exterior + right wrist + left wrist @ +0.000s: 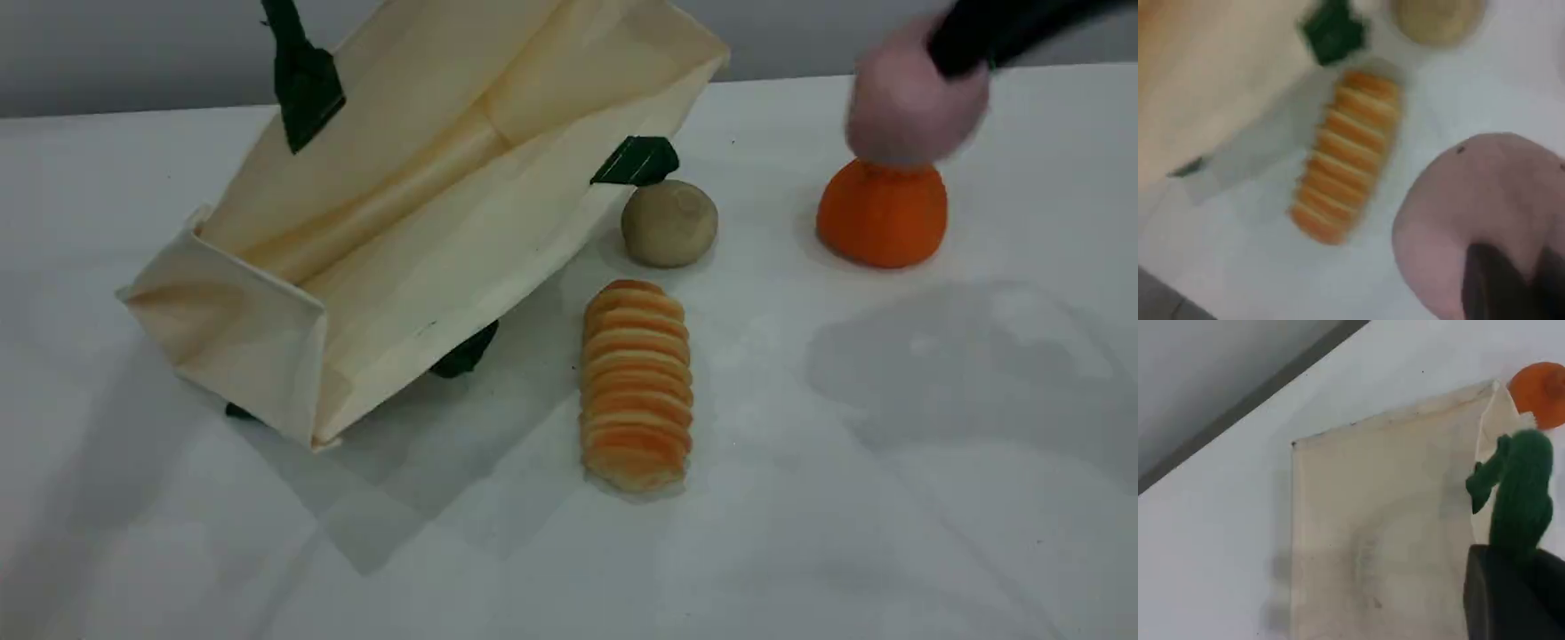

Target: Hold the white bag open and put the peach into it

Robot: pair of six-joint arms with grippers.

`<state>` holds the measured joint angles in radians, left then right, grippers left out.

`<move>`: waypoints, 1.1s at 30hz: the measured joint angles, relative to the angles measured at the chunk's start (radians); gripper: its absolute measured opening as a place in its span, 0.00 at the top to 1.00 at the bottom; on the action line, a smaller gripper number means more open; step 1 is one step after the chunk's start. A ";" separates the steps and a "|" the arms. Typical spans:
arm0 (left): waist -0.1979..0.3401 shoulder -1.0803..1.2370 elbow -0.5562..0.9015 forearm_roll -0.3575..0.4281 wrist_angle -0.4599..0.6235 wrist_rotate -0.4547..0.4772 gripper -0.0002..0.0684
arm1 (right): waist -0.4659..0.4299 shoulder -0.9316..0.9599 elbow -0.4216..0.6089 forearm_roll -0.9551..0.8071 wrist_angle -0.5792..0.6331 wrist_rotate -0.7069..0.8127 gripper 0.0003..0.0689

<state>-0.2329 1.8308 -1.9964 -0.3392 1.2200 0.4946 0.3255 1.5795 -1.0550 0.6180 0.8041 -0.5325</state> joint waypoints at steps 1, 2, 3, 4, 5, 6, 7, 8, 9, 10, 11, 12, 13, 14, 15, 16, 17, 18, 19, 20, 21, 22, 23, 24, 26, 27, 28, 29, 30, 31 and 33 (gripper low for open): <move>0.000 0.000 0.000 -0.001 0.000 0.000 0.86 | 0.019 -0.012 0.000 0.020 -0.007 -0.016 0.92; 0.000 0.000 0.000 0.000 0.000 0.000 0.86 | 0.044 -0.023 0.000 0.036 -0.019 -0.036 0.92; 0.000 0.000 0.000 0.004 0.000 0.000 0.86 | 0.072 -0.025 0.000 0.056 -0.039 -0.052 0.92; 0.000 0.000 0.000 0.012 0.000 0.000 0.86 | 0.097 -0.025 0.000 0.077 -0.066 -0.071 0.92; 0.000 0.000 0.000 0.022 0.000 0.000 0.86 | 0.128 -0.023 0.000 0.089 -0.092 -0.089 0.92; 0.000 0.000 0.000 0.027 0.000 0.000 0.86 | 0.160 -0.022 0.000 0.098 -0.115 -0.110 0.92; 0.000 0.000 0.000 0.027 -0.001 0.000 0.86 | 0.191 -0.022 0.000 0.108 -0.149 -0.126 0.92; 0.000 0.000 0.000 0.027 -0.001 -0.001 0.86 | 0.215 -0.021 0.000 0.115 -0.186 -0.143 0.92; 0.000 0.000 0.000 0.027 -0.001 -0.003 0.86 | 0.241 -0.016 0.000 0.118 -0.219 -0.157 0.92; 0.000 0.000 0.000 0.027 0.000 -0.003 0.86 | 0.262 -0.009 0.000 0.123 -0.246 -0.159 0.92; 0.000 0.000 0.000 0.027 0.000 -0.003 0.86 | 0.276 0.004 0.000 0.124 -0.276 -0.159 0.92; 0.000 0.000 0.000 0.027 0.000 -0.003 0.86 | 0.287 0.016 0.000 0.124 -0.303 -0.159 0.92; 0.000 0.000 0.000 0.027 0.000 -0.003 0.86 | 0.293 0.034 0.000 0.124 -0.326 -0.159 0.92; 0.000 0.000 0.000 0.027 0.000 -0.004 0.86 | 0.294 0.053 0.000 0.124 -0.353 -0.159 0.92; 0.000 0.000 0.000 0.027 0.000 -0.004 0.86 | 0.294 0.072 0.000 0.127 -0.377 -0.164 0.92; 0.000 0.000 0.000 0.027 0.000 -0.004 0.86 | 0.293 0.088 0.000 0.136 -0.400 -0.172 0.92; 0.000 0.000 0.000 0.027 0.000 -0.004 0.86 | 0.293 0.108 0.000 0.150 -0.415 -0.190 0.92; 0.000 0.000 0.000 0.026 0.000 -0.004 0.86 | 0.293 0.127 0.000 0.174 -0.427 -0.206 0.92; 0.000 0.000 0.000 0.026 0.000 -0.004 0.86 | 0.293 0.141 0.000 0.200 -0.439 -0.227 0.92; 0.000 0.000 0.000 0.026 0.001 -0.004 0.86 | 0.293 0.158 0.000 0.225 -0.451 -0.254 0.92; 0.000 0.000 0.000 0.026 0.001 -0.004 0.86 | 0.293 0.174 -0.001 0.259 -0.464 -0.281 0.92; 0.000 0.000 0.000 0.026 0.001 -0.004 0.86 | 0.293 0.189 -0.007 0.298 -0.472 -0.315 0.92; 0.000 0.000 0.000 0.026 0.001 -0.004 0.86 | 0.293 0.203 -0.016 0.332 -0.468 -0.355 0.92; 0.000 0.000 0.000 0.026 0.001 -0.004 0.86 | 0.293 0.220 -0.026 0.378 -0.458 -0.396 0.92; 0.000 0.000 0.000 0.026 0.001 -0.005 0.86 | 0.293 0.252 -0.055 0.468 -0.421 -0.474 0.92; 0.000 0.000 0.000 0.026 0.001 -0.005 0.86 | 0.293 0.269 -0.072 0.507 -0.403 -0.520 0.92; 0.000 0.000 0.000 0.026 0.001 -0.005 0.86 | 0.293 0.287 -0.087 0.553 -0.386 -0.557 0.92; 0.000 0.000 0.000 0.026 0.001 -0.005 0.86 | 0.293 0.305 -0.104 0.598 -0.367 -0.599 0.92; 0.000 0.000 0.000 0.026 0.001 -0.005 0.86 | 0.293 0.319 -0.121 0.641 -0.349 -0.637 0.92; 0.000 0.000 0.000 0.026 0.001 -0.005 0.86 | 0.293 0.338 -0.136 0.675 -0.338 -0.671 0.92; 0.000 0.000 0.000 0.026 0.001 -0.005 0.86 | 0.293 0.370 -0.170 0.747 -0.311 -0.726 0.92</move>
<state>-0.2329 1.8308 -1.9964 -0.3134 1.2210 0.4901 0.6186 1.9494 -1.2246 1.3646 0.4932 -1.2588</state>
